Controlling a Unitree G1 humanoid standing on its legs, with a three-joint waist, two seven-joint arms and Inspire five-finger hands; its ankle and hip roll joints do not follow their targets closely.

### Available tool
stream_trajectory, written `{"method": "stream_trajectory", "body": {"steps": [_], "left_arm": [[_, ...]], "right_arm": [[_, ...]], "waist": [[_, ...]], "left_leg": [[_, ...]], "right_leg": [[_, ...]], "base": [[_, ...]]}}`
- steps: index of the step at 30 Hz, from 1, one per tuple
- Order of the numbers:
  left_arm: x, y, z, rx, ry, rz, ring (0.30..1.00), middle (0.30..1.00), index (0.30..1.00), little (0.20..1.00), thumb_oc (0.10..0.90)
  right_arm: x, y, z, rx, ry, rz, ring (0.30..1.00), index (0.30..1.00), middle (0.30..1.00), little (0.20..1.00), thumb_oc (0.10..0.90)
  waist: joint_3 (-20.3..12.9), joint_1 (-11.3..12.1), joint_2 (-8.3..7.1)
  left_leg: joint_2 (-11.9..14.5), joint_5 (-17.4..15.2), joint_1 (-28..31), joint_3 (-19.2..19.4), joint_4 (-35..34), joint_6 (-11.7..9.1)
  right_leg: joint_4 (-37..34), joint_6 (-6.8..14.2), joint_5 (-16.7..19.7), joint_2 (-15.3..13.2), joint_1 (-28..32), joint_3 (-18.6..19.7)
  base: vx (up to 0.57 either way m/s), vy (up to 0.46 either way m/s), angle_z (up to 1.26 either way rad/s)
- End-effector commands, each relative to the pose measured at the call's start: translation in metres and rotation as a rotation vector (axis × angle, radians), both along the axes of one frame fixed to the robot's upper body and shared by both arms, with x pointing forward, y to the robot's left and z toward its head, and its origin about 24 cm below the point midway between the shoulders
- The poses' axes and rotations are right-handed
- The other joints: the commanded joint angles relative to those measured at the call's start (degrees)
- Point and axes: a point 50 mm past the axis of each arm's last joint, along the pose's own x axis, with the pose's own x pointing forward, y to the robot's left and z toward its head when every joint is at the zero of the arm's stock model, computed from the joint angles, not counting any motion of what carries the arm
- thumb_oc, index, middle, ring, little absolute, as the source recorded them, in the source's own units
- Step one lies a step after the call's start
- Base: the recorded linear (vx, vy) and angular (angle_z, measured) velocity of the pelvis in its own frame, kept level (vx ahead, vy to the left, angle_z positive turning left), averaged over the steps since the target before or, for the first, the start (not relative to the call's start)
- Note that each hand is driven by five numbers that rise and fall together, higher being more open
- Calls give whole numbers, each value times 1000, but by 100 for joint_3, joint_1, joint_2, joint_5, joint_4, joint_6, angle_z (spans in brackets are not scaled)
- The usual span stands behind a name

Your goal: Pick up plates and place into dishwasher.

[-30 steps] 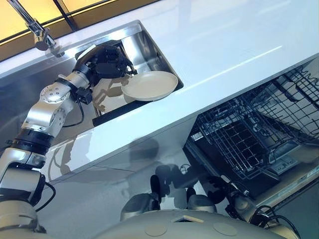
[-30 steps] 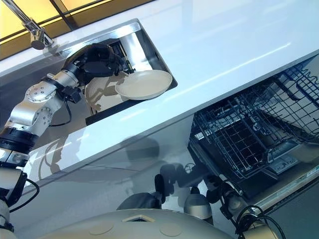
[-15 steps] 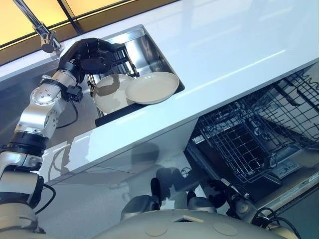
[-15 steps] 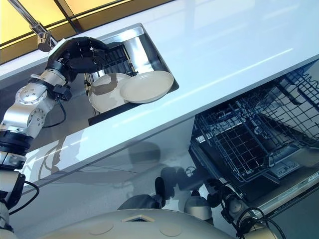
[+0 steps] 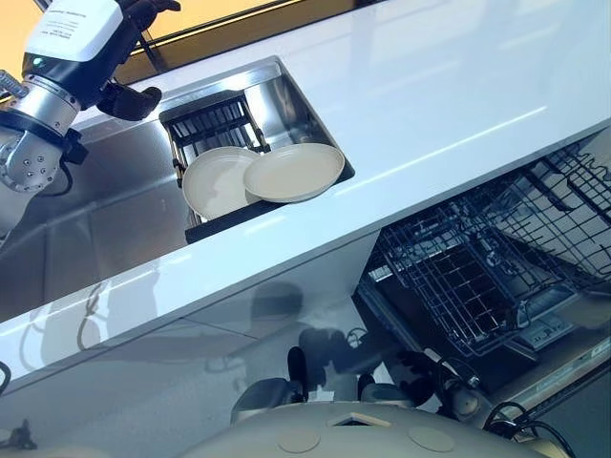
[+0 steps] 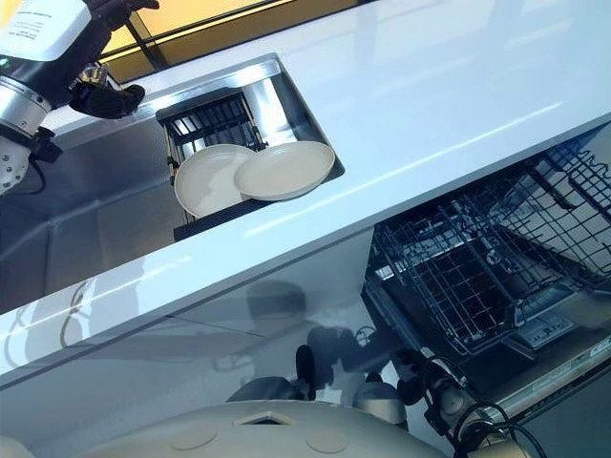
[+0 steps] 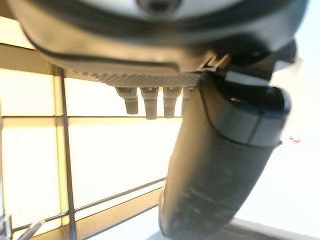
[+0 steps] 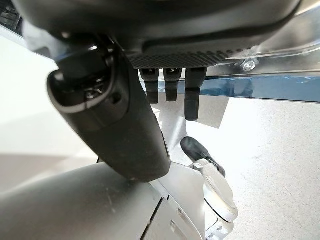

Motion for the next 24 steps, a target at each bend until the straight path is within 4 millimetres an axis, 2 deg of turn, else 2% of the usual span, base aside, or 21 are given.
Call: {"method": "stream_trajectory", "body": {"steps": [1, 10, 16, 24], "left_arm": [[-11, 5, 71, 9, -289, 20, 900, 900, 900, 900, 800], [-12, 1, 44, 9, -227, -32, 900, 900, 900, 900, 800], [-12, -5, 18, 13, -168, -45, 900, 900, 900, 900, 800], [-11, -2, -17, 18, -103, -17, 900, 900, 900, 900, 800]], "right_arm": [[1, -30, 12, -81, -13, 19, 900, 900, 900, 900, 800], [2, -27, 11, -72, -16, 9, 900, 900, 900, 900, 800], [3, -26, 11, -68, -18, 9, 900, 900, 900, 900, 800], [1, -24, 9, -62, -21, 4, 900, 900, 900, 900, 800]], "waist": [[-270, 71, 283], [-264, 107, 259], [-252, 116, 232], [-210, 125, 189]], "left_leg": [[-120, -1174, 317, 124, 335, -94], [-124, -1185, 320, 113, 335, -93], [-116, -1195, 337, 115, 317, -88], [-116, -1202, 324, 122, 326, -73]], "right_leg": [[348, 50, -141, 440, -668, -110], [348, 62, -151, 433, -657, -135], [350, 70, -160, 435, -652, -138], [365, 70, -155, 439, -667, -142]], "base": [[0, 0, 0], [0, 0, 0], [0, 0, 0], [0, 0, 0]]}}
